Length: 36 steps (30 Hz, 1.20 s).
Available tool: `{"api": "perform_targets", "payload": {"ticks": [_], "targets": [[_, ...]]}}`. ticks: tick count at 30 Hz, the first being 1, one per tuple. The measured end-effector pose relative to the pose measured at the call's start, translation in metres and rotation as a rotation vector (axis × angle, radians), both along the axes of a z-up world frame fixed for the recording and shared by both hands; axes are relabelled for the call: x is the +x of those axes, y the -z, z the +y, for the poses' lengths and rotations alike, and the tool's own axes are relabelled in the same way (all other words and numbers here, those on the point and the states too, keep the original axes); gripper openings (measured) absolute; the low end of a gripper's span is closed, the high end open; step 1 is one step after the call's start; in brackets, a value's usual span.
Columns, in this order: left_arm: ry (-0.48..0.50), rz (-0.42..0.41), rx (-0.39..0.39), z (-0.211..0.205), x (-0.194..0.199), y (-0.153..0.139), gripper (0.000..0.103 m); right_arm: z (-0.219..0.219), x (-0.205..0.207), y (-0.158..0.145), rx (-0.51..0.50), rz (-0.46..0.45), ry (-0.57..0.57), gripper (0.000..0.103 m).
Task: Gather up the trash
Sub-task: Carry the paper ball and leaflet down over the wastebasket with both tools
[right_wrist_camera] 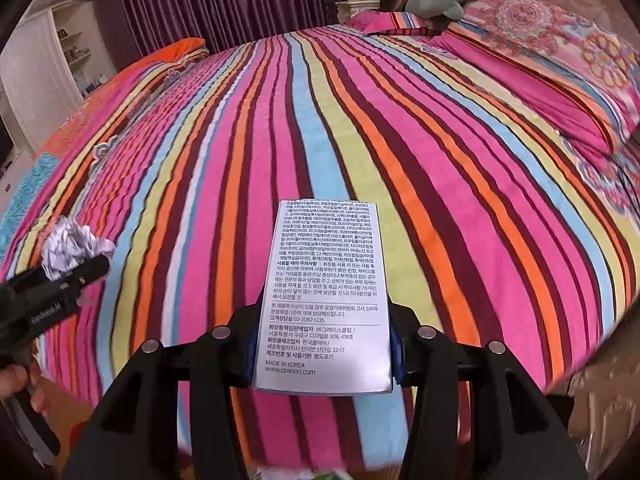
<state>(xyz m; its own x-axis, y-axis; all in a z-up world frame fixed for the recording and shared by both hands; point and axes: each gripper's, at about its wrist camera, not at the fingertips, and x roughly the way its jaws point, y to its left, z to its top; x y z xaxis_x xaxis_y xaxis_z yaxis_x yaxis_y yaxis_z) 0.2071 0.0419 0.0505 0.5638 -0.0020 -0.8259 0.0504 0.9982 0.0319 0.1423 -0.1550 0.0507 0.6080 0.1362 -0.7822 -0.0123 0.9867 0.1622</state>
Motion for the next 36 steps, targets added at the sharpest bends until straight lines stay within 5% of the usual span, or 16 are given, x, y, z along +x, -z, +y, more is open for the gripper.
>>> {"api": "perform_targets", "payload": {"ticks": [15,36], "targets": [[0.037,0.029,-0.008,-0.008,-0.137,0.023,0.06,0.012,-0.104,0.009,0.068,0.032,-0.045,0.045],[0.066,0.146,-0.004,-0.026,-0.213,0.078,0.06,0.023,-0.156,0.045,0.086,0.143,-0.065,0.045]]}}
